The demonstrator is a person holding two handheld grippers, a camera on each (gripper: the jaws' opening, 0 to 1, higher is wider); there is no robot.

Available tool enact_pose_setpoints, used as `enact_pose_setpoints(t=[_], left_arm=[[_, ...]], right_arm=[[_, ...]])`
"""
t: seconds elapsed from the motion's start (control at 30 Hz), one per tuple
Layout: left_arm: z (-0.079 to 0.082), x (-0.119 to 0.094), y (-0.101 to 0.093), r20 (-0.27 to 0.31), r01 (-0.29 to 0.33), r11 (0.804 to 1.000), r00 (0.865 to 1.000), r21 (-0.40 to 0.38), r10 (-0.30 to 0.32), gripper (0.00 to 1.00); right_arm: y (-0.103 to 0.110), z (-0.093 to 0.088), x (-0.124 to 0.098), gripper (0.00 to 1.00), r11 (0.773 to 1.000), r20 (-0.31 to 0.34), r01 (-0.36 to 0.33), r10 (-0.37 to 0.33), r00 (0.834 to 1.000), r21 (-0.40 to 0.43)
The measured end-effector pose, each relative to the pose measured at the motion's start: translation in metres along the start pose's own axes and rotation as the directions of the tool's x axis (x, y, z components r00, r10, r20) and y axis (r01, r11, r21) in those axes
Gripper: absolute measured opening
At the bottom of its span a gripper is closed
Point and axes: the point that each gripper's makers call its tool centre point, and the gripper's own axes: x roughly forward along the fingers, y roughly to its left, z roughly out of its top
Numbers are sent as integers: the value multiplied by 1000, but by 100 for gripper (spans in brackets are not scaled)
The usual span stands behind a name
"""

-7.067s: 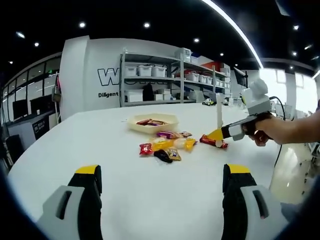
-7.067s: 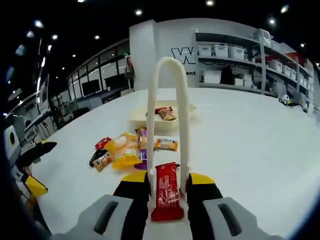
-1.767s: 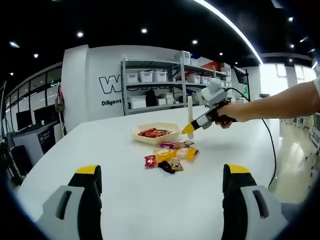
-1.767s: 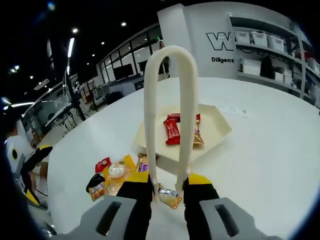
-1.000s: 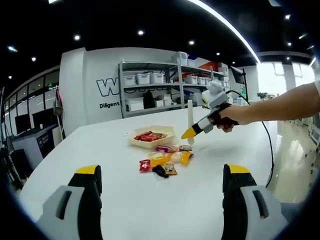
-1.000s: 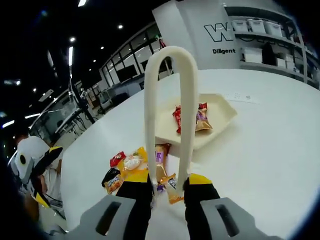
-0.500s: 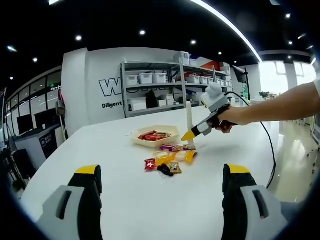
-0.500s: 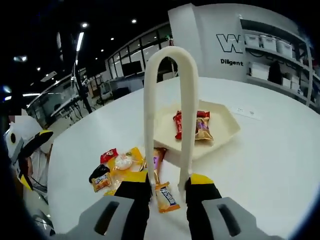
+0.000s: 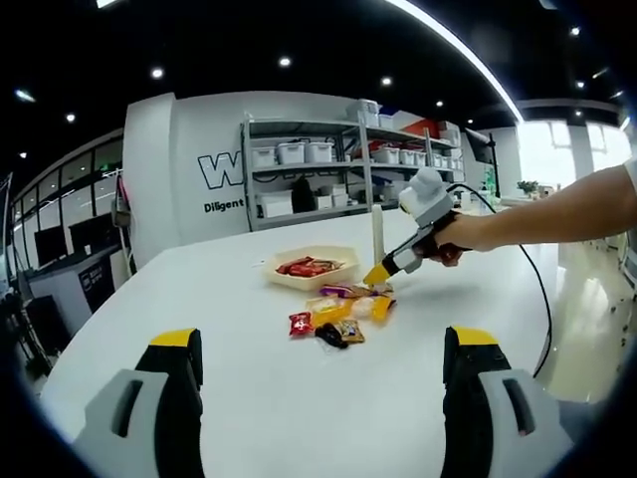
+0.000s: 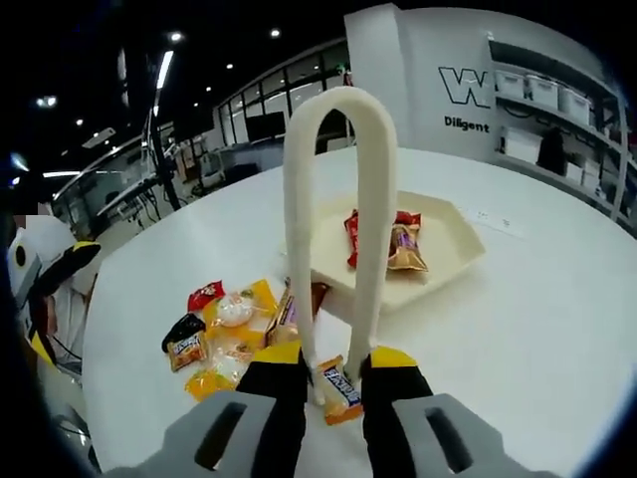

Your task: Place the target food into the container with the food tongs after gripping and lifting it, then release it inside without dropping or visibly crushing the food.

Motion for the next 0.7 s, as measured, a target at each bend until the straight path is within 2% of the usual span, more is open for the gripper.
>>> enact_pose_setpoints(t=[0.2,0.4,0.7], left_arm=[[-3,1,-1,-6,6,1000,1000,-4,-6,99],[-4,3,-3,-11,11,1000,1000,-8,-11,99],[-1,5,-14,-7,39,999,999,-32,-39,99]], right_arm=[[1,5,-5,13,1000,7,6,-6,1000,-4],[10,27,-26,14,1000,62,-9,8,998,2],[6,62,-47,14,1000,109,8,-7,994,-12]])
